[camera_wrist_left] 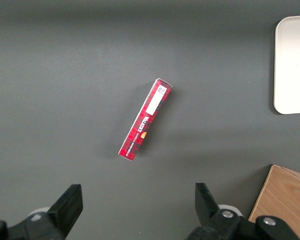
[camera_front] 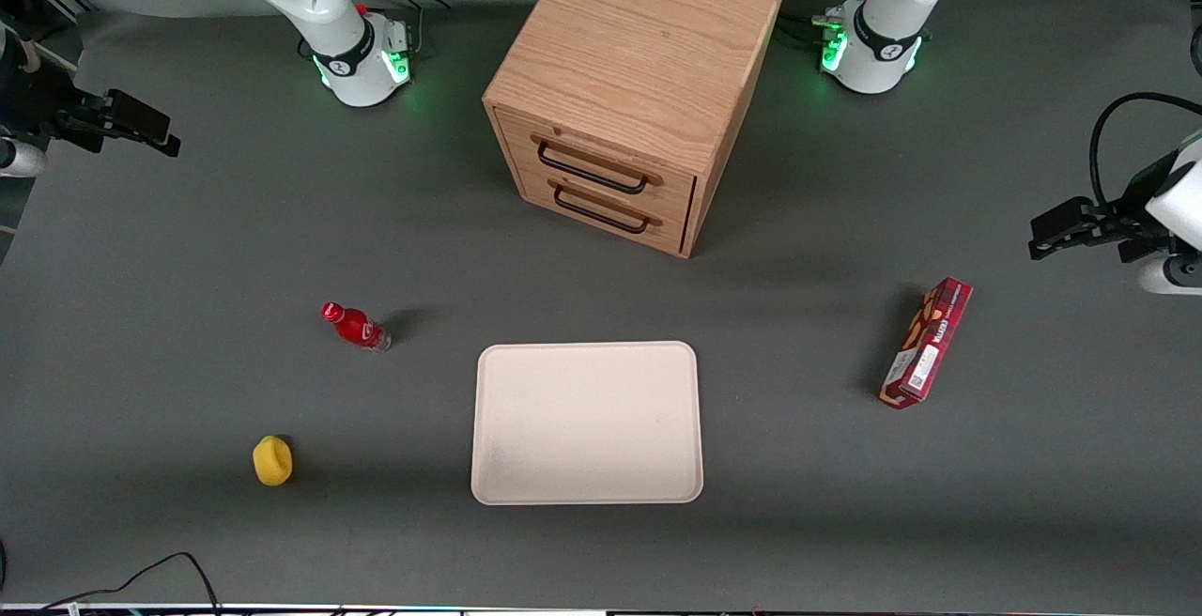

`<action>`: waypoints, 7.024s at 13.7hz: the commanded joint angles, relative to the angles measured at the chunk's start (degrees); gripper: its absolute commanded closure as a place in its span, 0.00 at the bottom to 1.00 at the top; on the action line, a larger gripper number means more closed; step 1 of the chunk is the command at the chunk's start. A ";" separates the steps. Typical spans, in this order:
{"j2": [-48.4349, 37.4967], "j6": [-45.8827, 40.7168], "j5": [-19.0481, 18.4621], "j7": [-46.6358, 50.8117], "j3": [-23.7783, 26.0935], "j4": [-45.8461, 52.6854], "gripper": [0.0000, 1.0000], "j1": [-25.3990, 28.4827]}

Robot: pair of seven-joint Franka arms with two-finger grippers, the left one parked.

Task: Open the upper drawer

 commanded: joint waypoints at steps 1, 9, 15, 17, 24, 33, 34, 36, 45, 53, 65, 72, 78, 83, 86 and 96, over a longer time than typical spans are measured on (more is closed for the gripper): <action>-0.20 -1.04 0.41 0.44 0.23 1.19 0.00 0.12; 0.41 -2.09 2.25 -9.56 5.50 3.66 0.00 0.91; 12.25 -0.60 21.93 -28.27 15.15 8.83 0.00 0.91; 16.56 2.89 22.64 -29.27 20.51 8.67 0.00 0.99; 29.23 18.10 18.78 -29.18 32.66 5.25 0.00 3.19; 33.81 28.75 14.73 -28.31 36.80 0.67 0.00 5.21; 33.72 29.02 14.73 -28.30 36.97 0.14 0.00 5.30; 33.72 30.16 14.73 -28.30 37.06 -0.82 0.00 5.30; 41.18 32.98 8.41 -27.95 36.88 5.04 0.00 5.39; 49.71 23.76 4.89 -28.13 34.96 19.72 0.00 5.30; 54.82 20.14 4.89 -31.88 28.98 32.92 0.00 5.21; 57.46 14.10 4.98 -37.01 25.72 43.19 0.00 5.30; 38.67 7.24 3.66 -23.60 26.51 40.67 0.00 5.22; 24.08 3.44 -1.88 7.03 25.46 27.94 0.00 2.77; 18.71 -10.08 -3.01 13.27 19.34 23.99 0.00 0.91; -16.03 16.28 1.46 -5.72 -0.47 -25.62 0.00 1.08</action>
